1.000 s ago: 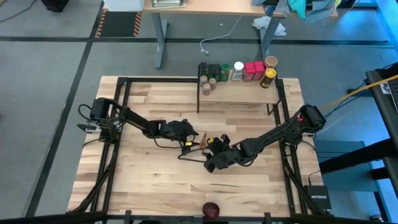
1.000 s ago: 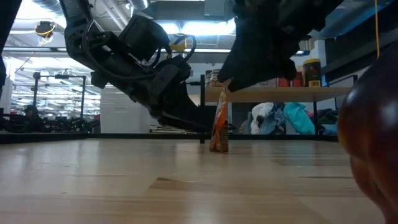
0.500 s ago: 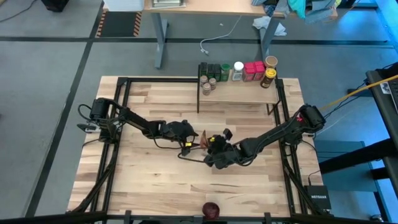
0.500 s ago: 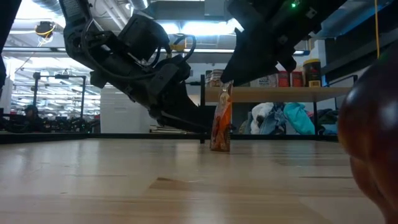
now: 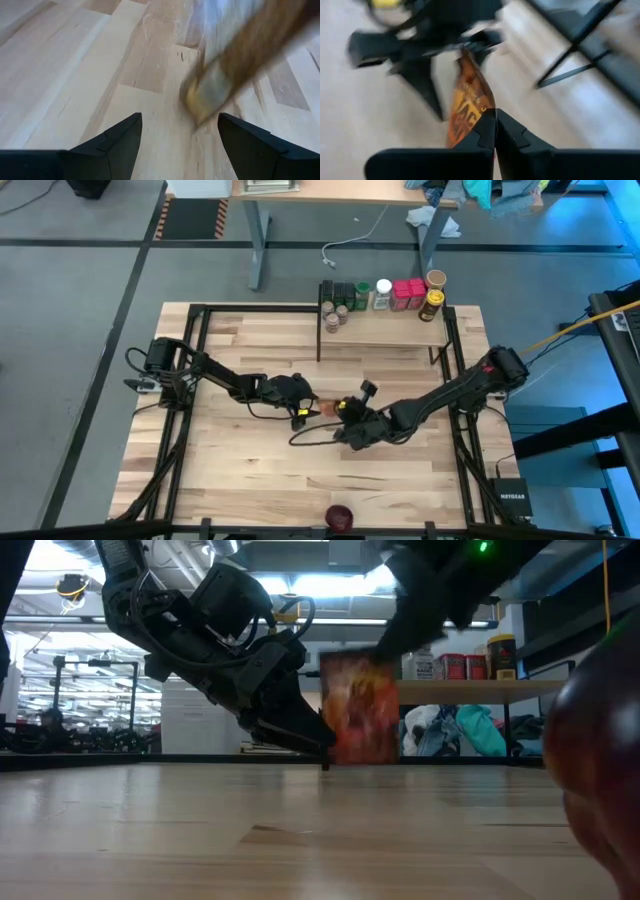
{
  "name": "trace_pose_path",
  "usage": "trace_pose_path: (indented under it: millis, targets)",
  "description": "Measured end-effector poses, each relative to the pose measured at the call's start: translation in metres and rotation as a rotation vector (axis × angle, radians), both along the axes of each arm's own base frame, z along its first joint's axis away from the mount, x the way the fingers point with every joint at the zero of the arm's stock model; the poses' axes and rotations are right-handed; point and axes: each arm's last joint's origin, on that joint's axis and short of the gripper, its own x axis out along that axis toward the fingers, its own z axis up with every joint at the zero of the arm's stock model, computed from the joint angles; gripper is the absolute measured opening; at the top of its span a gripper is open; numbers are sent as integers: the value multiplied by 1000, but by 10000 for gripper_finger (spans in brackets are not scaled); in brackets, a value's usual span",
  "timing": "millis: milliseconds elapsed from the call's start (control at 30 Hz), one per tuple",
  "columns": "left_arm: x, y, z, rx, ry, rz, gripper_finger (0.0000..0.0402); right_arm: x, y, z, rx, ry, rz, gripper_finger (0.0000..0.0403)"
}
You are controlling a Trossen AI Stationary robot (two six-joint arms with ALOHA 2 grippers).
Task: Shelf spices
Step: Put the brown seasoning pack on the shelf
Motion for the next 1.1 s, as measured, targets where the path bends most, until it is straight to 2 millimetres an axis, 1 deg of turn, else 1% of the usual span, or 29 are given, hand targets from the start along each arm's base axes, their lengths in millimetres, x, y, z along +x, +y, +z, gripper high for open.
trace_pose_path:
  millis: [167, 333, 467, 567, 633, 767, 833, 967, 1100]
  targets:
    - [0, 0, 0, -2, 0, -3, 255, -23, -12, 36, -111, 30, -38, 4]
    - [0, 0, 0, -5, 1, -8, 255, -53, -25, 76, -164, 40, -40, 3]
    - [0, 0, 0, -12, -1, -9, 255, -77, -35, 109, -197, 22, -10, 2]
    - [0, 0, 0, -13, 3, -8, 255, -93, -48, 133, -229, -4, 4, 2]
    - [0, 0, 0, -14, 4, -8, 255, -102, -61, 144, -250, -10, -11, 1]
    - [0, 0, 0, -14, 6, -8, 255, -114, -94, 158, -280, 27, -37, 1]
    - [0, 0, 0, -14, 6, -8, 255, -116, -111, 161, -275, 44, -45, 1]
    - [-1, 0, -1, -14, 16, -8, 255, -117, -148, 162, -255, 93, -65, 1]
    - [-1, 0, -2, -14, 25, -8, 255, -116, -181, 156, -225, 83, -67, 1]
